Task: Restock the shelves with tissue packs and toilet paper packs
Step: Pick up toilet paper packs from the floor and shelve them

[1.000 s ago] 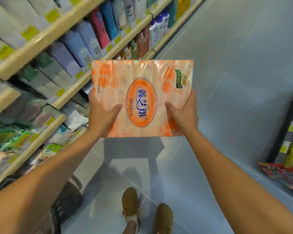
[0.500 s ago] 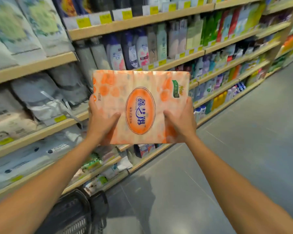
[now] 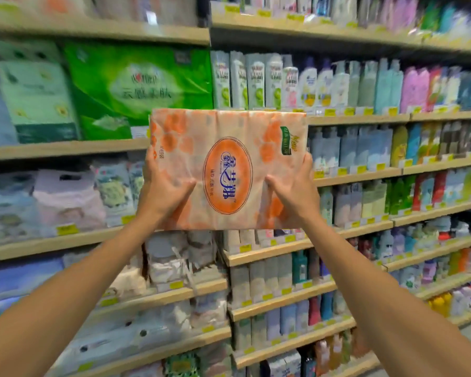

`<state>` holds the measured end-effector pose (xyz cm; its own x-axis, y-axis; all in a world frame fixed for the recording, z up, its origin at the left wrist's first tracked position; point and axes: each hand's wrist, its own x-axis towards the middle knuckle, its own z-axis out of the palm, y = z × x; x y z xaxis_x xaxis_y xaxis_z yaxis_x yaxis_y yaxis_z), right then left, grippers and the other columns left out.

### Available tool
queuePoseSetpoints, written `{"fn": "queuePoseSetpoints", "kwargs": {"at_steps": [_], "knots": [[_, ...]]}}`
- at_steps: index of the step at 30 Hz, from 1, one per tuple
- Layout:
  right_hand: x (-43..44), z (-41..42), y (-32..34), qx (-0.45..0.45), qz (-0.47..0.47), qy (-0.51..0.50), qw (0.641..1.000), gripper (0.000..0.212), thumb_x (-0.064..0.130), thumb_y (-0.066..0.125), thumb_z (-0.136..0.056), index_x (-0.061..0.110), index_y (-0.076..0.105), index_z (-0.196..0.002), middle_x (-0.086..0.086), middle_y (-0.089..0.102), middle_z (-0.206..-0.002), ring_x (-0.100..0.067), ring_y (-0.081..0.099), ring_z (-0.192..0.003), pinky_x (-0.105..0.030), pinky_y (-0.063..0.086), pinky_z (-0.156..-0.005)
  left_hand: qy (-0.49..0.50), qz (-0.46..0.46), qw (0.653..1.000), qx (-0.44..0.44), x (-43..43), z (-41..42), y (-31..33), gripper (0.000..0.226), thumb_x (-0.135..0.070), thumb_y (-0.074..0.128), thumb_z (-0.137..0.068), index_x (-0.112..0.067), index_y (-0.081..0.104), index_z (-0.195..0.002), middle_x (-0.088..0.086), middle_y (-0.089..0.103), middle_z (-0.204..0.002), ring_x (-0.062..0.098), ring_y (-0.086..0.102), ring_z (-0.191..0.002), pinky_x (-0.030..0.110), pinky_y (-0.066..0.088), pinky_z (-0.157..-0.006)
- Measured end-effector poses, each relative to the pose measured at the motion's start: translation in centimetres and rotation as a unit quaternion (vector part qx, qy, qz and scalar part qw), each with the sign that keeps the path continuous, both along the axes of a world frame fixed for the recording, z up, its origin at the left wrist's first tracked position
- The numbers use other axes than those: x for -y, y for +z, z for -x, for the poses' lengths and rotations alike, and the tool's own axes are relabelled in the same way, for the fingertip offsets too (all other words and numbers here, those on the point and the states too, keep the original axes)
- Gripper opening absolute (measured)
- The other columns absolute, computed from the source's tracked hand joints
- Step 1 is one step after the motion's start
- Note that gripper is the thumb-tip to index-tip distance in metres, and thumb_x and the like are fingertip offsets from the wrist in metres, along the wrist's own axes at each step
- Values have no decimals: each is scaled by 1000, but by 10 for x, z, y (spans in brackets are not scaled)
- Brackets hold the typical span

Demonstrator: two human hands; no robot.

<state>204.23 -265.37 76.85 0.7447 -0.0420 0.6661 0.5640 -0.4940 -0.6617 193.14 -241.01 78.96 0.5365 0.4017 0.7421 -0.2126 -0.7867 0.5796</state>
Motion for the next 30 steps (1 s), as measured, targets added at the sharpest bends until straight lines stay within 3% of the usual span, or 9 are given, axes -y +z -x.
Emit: {"fn": "queuePoseSetpoints", "kwargs": {"at_steps": [4,8,13,18,21,26,30], "knots": [[-38,-21,61,56,-3,13,998,104,58,66,-76,14,6,-149,-15,31,-149,-37,49,-124,-48,46,-92,38,-3,999,37,-37,-14,51,115,-35,79,-71,-18,-3,-151,11,15,-158,30,28,-141,45,30,-110],[-82,-45,116,111,-17,39,993,104,60,67,-75,14,9,-148,-14,34,-148,-35,53,-120,-45,50,-88,83,-22,994,72,-72,-26,98,117,-42,78,-72,-20,-6,-150,14,16,-157,37,39,-134,49,40,-104],[-134,-72,183,177,-50,60,981,105,55,70,-76,12,8,-150,-12,31,-152,-32,50,-124,-38,47,-87,138,-59,981,123,-117,-45,159,115,-48,74,-75,-22,-9,-150,12,16,-158,35,49,-124,35,46,-81],[-170,-94,242,210,-108,74,969,108,51,71,-76,13,4,-151,-14,33,-150,-34,49,-125,-44,47,-95,180,-98,962,181,-154,-61,225,111,-51,72,-75,-24,-6,-150,7,17,-159,37,55,-118,44,51,-84],[-183,-101,273,242,-134,85,957,108,50,73,-75,15,5,-151,-13,34,-148,-34,49,-124,-49,47,-96,172,-115,953,222,-165,-68,258,110,-45,73,-76,-23,-5,-150,6,15,-159,36,48,-127,49,49,-90],[-195,-114,316,297,-159,101,936,111,56,73,-70,17,6,-150,-9,36,-148,-31,53,-121,-51,49,-94,126,-124,941,288,-179,-81,301,113,-46,75,-75,-14,-4,-151,8,11,-159,26,25,-143,42,34,-107],[-202,-130,348,334,-160,108,923,116,60,70,-68,19,-1,-150,-8,38,-148,-30,54,-121,-51,51,-92,97,-135,936,311,-192,-101,325,113,-53,72,-75,-10,-1,-151,12,14,-158,25,20,-145,27,16,-113]]}}
